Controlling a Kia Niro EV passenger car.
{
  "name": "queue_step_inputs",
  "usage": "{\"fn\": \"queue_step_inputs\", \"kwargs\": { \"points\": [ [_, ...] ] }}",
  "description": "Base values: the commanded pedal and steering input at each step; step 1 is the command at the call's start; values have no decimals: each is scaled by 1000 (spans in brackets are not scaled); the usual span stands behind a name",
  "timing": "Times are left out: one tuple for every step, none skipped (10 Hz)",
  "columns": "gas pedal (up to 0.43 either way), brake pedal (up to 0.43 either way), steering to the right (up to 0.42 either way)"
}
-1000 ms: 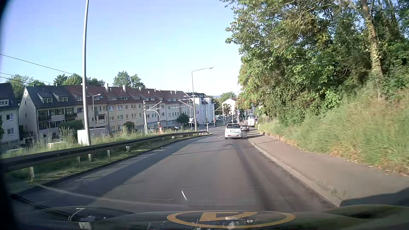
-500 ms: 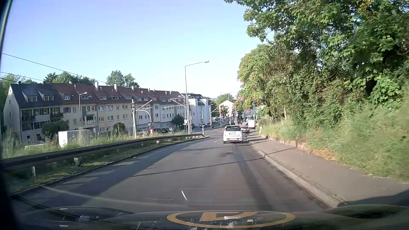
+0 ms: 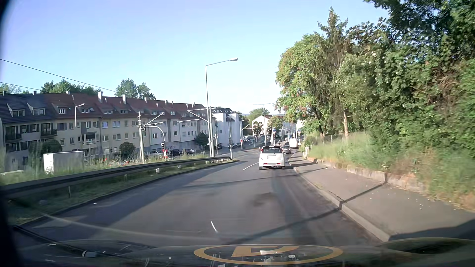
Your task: Follow the waypoints while adhering to traffic rules and regulations
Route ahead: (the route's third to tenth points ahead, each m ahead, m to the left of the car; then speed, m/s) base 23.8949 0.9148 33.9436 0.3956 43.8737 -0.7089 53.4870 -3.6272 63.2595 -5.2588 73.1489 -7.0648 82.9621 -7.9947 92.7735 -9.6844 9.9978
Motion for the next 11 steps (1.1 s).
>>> {"fn": "queue_step_inputs", "kwargs": {
  "points": [
    [0,0,6],
    [0,0,6],
    [0,0,6],
    [0,0,6],
    [0,0,6],
    [0,0,6],
    [0,0,7],
    [0,0,8],
    [0,0,8],
    [0,6,9],
    [0,6,9]
  ]
}}
